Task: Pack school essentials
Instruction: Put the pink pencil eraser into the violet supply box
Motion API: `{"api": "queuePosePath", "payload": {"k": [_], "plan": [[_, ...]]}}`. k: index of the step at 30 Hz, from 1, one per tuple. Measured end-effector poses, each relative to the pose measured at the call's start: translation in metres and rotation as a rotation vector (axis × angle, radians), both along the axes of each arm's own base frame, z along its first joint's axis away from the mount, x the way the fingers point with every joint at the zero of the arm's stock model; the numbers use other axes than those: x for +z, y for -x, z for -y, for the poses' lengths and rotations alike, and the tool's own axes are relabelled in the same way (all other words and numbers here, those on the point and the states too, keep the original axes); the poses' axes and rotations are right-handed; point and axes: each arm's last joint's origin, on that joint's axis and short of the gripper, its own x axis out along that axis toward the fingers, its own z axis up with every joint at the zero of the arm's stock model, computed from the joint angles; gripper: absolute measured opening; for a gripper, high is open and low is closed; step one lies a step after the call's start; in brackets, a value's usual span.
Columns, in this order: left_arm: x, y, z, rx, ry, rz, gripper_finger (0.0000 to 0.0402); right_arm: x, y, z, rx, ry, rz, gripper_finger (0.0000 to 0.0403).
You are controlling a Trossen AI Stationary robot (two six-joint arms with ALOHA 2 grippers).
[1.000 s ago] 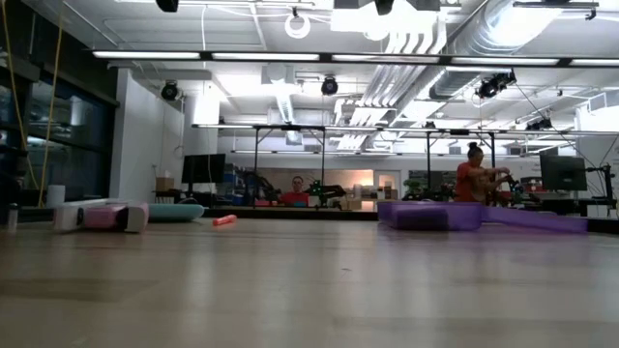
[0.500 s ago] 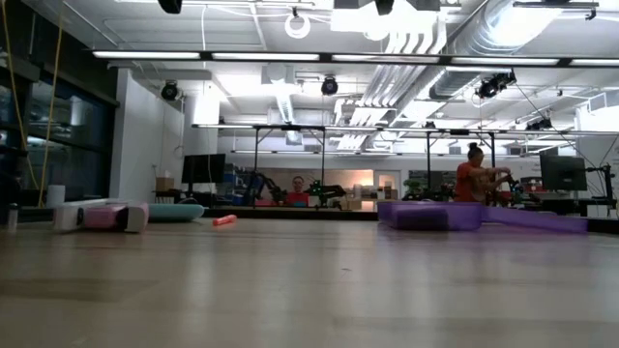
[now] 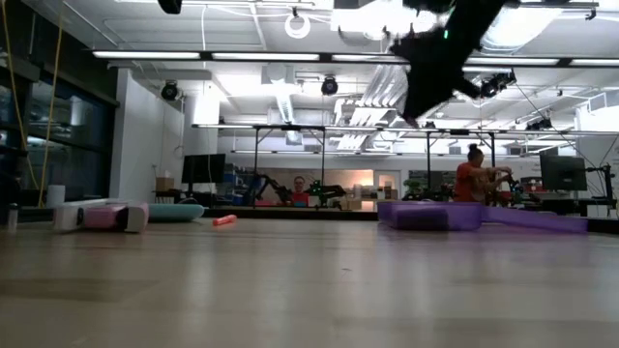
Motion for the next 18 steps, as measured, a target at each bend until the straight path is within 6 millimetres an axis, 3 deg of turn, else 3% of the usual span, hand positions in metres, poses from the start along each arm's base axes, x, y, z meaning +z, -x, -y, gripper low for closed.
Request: {"api": "queuePosePath", "payload": {"k": [11,18], "plan": [[0.000,0.000,0.000,0.002,0.016,0.003,0.0000,-0.070,0.016,0.102,-0.488,-0.241,-0.171,0.0067],[0.000,0.000,0.000,0.002,0.024,0.004,0.0000,-0.104,0.015,0.131,-0.527,-0.387,-0.142,0.0067]]}}
